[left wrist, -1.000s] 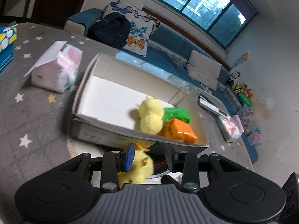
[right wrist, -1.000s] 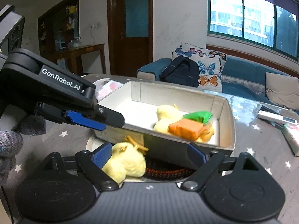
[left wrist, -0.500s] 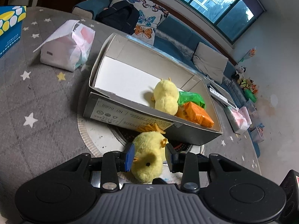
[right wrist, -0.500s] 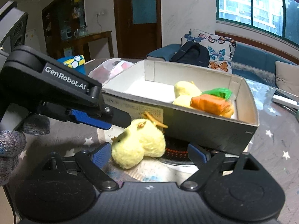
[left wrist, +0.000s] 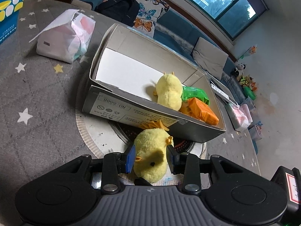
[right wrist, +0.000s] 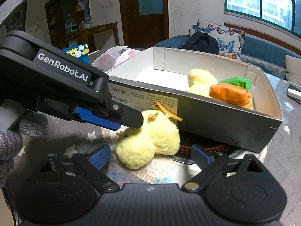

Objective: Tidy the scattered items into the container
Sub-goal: 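Move the left gripper to the plush chick beside the box and grasp it, then lift the plush chick over the box rim and release it inside with the left gripper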

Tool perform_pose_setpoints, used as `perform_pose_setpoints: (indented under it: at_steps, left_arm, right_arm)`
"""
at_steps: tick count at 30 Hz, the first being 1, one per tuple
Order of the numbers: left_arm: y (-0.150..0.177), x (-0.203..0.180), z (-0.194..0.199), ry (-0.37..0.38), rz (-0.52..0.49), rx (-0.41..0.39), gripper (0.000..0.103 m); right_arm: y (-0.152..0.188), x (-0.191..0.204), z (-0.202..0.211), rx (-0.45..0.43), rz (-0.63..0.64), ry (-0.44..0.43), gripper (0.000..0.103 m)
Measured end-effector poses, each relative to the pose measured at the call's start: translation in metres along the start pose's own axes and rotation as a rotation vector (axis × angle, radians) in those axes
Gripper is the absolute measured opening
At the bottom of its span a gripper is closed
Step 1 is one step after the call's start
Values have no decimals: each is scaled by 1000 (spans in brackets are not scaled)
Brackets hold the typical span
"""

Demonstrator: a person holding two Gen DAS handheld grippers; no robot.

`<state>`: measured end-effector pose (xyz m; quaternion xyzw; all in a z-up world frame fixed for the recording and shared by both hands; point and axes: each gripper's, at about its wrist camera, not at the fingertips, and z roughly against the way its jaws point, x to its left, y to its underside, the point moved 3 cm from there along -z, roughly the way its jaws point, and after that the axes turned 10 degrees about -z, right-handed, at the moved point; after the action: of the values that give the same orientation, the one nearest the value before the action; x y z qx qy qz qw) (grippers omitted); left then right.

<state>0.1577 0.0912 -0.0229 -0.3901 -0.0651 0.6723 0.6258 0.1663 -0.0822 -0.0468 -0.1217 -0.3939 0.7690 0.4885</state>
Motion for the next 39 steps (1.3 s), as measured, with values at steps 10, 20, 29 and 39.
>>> perform_pose_setpoints:
  at_steps: [10,20,29,39]
  left_arm:
    - [-7,3,-6,8,-6,12,38]
    - [-7,10,-15,55,35,33,39]
    - [-7,12,-20,95,75,44,42]
    - [-3,8,-15,116,69,39,38]
  right_arm:
    - [-3,0,-11,17,3,-8,93]
    - [-5,0,-21,26,8,-20,86]
    - [-6,-5,-24,24,-9,-28,76]
    - [-5,-4,-19,18,4,-17,72]
